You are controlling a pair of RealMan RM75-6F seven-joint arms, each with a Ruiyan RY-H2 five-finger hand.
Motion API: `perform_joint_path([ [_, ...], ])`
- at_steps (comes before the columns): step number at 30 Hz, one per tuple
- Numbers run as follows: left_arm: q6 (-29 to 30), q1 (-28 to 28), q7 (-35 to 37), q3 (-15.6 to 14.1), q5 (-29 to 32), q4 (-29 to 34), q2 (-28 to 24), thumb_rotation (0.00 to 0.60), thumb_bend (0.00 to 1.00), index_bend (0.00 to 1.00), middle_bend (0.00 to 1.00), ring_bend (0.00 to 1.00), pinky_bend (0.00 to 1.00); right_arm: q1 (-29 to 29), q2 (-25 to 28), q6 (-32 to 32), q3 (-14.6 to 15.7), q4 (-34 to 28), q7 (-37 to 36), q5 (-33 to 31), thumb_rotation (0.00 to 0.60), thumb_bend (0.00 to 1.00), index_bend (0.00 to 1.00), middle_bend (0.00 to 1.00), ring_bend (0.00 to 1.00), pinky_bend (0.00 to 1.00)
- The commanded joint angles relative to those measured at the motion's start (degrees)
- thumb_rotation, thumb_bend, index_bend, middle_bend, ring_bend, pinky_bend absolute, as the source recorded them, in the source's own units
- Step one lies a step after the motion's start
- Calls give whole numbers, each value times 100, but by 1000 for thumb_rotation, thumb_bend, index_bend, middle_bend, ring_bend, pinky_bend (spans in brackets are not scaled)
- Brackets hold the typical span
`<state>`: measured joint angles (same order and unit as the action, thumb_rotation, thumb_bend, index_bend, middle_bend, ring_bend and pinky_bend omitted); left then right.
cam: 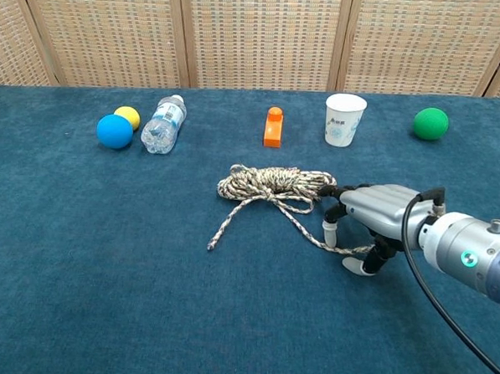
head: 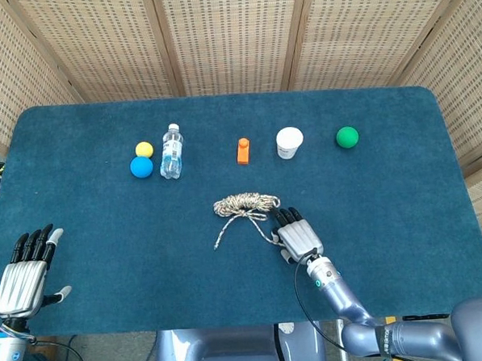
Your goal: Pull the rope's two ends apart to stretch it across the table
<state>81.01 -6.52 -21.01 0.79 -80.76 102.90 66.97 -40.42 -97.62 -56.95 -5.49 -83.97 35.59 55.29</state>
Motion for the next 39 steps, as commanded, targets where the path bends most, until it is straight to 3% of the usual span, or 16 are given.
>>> perform_joint_path([
  [1, -3, -2, -3, -1, 5, 0, 2, 600, 0, 0, 0, 0, 0, 11, -30, -33, 12, 74, -31, 64, 600, 360, 448, 0, 0, 0],
  [29, -27, -33, -76, -15, 18, -39, 66, 600, 0, 0, 0, 0, 0, 55, -119, -103, 26, 456, -327, 662, 600, 466, 633, 0, 0, 0],
  [39, -462, -719, -596, 241, -471, -621, 600, 600, 0, 0, 0, 0, 0, 2, 107, -120, 22, 543, -258, 997, 600, 495, 639, 0, 0, 0],
])
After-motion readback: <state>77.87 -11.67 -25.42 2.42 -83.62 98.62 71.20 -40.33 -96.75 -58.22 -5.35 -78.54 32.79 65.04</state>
